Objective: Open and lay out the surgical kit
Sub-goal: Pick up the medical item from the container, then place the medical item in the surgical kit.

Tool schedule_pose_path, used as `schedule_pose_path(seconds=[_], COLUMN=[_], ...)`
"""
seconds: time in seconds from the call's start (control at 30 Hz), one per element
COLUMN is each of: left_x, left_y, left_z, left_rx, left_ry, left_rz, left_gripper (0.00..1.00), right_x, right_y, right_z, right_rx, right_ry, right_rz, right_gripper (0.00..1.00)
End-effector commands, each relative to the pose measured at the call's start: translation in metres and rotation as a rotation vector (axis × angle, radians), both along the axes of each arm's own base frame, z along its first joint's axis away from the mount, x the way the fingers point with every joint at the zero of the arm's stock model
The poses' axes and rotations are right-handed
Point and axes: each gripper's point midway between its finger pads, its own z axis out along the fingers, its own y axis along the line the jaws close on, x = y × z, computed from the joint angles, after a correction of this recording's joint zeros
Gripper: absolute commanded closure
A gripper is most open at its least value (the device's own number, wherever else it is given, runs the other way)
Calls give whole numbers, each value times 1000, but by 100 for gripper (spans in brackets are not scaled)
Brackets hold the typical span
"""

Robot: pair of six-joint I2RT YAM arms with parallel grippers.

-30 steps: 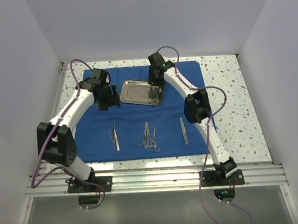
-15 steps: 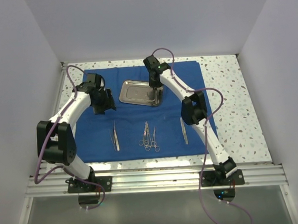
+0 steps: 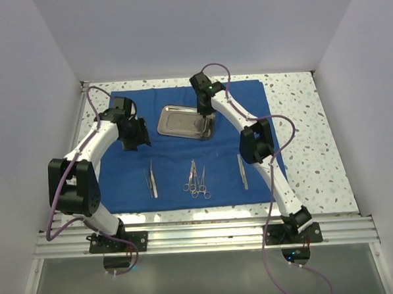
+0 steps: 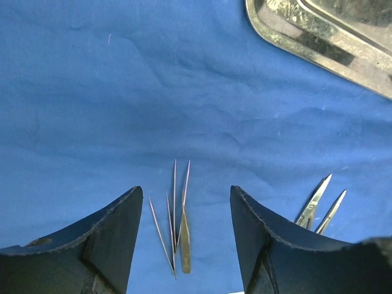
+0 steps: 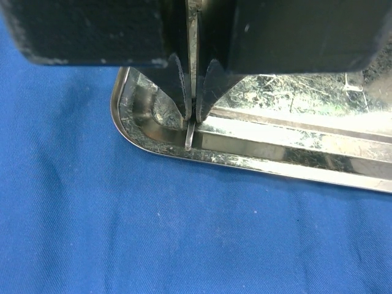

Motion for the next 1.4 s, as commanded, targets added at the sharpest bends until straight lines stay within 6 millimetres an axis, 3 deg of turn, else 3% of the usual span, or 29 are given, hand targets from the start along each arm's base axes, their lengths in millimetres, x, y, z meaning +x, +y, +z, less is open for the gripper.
schedule_pose_path(seconds=[0.0,0.07,0.1,0.17,0.33,0.5,0.57,0.6,0.63,0.67,0.7,0.73,0.77,0.8,0.83,0.87,0.9,0.93,1.0,1.23,1.27,1.3,1.33,1.37], left_x=[18,23,25,30,36,36,38,38,40,40,41,43,44,44,47,48,49,51,52,55,55,54,53,51], left_y=[3,5,4,6,9,12,14,14,15,15,15,16,16,16,16,20,21,21,21,21,21,22,23,24], left_z=[27,38,41,51,71,87,92,93,95,96,97,100,101,101,105,106,106,110,110,119,122,123,123,125], left_rx=[5,13,15,23,36,48,58,61,64,67,68,73,75,76,75,97,100,102,104,107,108,109,114,114], left_ry=[-82,-103,-110,-127,-163,-197,-209,-208,-215,-215,-219,-227,-232,-225,-233,-239,-236,-244,-243,-250,-259,-259,-261,-266], left_rz=[-16,-10,-10,-4,9,12,14,13,16,14,12,15,12,10,12,21,20,21,18,15,19,19,25,27], left_gripper=[38,38,38,38,38,38,38,38,38,38,38,38,38,38,38,38,37,37,37,37,37,37,37,37], right_x=[-14,-12,-8,-9,-17,-35,-52,-57,-73,-85,-89,-113,-126,-133,-155,-164,-174,-190,-208,-227,-230,-232,-234,-237], right_y=[2,2,9,10,9,1,-9,-14,-23,-32,-37,-52,-60,-65,-78,-83,-86,-93,-96,-107,-111,-112,-114,-117], right_z=[25,44,71,82,133,157,162,162,138,157,155,124,139,137,109,104,112,93,82,64,64,65,65,71], right_rx=[48,73,124,151,202,214,203,196,155,158,158,112,124,126,91,85,106,96,106,95,87,83,80,76], right_ry=[29,-3,-55,-71,-134,-151,-142,-140,-82,-118,-135,-69,-107,-124,-61,-51,-67,-22,-12,-7,2,3,5,-2], right_rz=[10,13,32,41,64,72,79,81,86,86,87,89,93,90,91,92,98,99,110,86,83,80,79,77], right_gripper=[100,100,100,100,100,100,100,100,100,100,100,100,100,100,100,100,100,100,100,100,69,51,13,2])
